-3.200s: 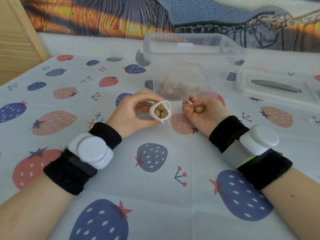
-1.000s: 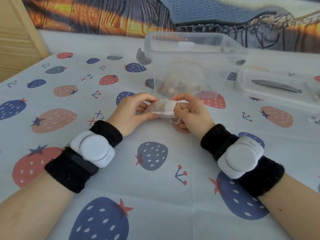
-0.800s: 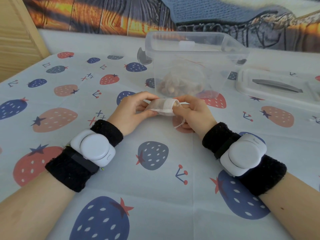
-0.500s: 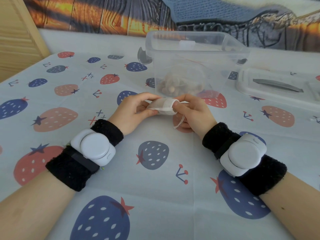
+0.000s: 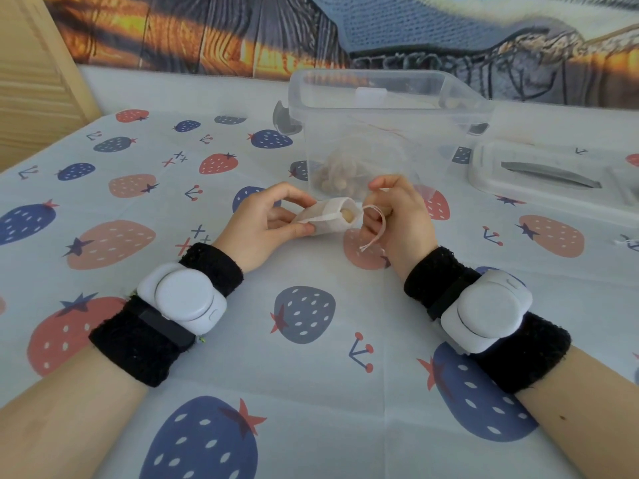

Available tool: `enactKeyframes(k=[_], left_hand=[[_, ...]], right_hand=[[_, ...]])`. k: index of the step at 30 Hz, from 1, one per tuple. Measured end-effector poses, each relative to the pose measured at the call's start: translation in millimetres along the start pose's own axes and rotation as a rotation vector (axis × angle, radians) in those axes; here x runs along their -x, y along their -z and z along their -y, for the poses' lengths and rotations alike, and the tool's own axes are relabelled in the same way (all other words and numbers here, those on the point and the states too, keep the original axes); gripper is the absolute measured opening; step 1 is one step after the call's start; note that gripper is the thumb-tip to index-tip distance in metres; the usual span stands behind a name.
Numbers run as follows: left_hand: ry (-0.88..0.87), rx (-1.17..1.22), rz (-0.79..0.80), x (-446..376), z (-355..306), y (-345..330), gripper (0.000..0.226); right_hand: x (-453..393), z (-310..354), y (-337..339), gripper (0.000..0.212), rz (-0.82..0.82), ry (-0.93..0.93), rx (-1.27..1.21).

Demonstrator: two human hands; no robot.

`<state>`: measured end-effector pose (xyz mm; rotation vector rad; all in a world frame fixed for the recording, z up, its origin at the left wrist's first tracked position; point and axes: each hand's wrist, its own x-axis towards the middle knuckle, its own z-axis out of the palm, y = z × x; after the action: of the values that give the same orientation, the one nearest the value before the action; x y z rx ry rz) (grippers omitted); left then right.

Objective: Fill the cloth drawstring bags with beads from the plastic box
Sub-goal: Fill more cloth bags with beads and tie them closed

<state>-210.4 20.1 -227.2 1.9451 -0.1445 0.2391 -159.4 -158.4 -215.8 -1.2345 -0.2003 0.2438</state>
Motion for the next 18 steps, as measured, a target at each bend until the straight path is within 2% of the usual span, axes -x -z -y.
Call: enactKeyframes(k=[3,8,12,18], left_hand=[[0.004,0.033,0.023,-0.3,-0.2,1.4,0.027],[0.014,0.068,0.065,-0.3,-1.9,1.9,0.027],[0.011,0.06,0.072,-0.6,-3.2,2.1,0.026],[0.029,0.072,0.058,-2.1,-1.6,1.6,0.024]], right_hand=[[-3.9,-1.1,2.0,0.022,-0.094,-0.041,-0.166],[-2.2,-2.5,4.2,0.019,-0.186,-0.005,0.047],[-3.2,1.1,5.5,0.022,-0.302,0.062,0.095],[-3.0,-2.0,5.0,0.014,-0.338,0.212,0.243]])
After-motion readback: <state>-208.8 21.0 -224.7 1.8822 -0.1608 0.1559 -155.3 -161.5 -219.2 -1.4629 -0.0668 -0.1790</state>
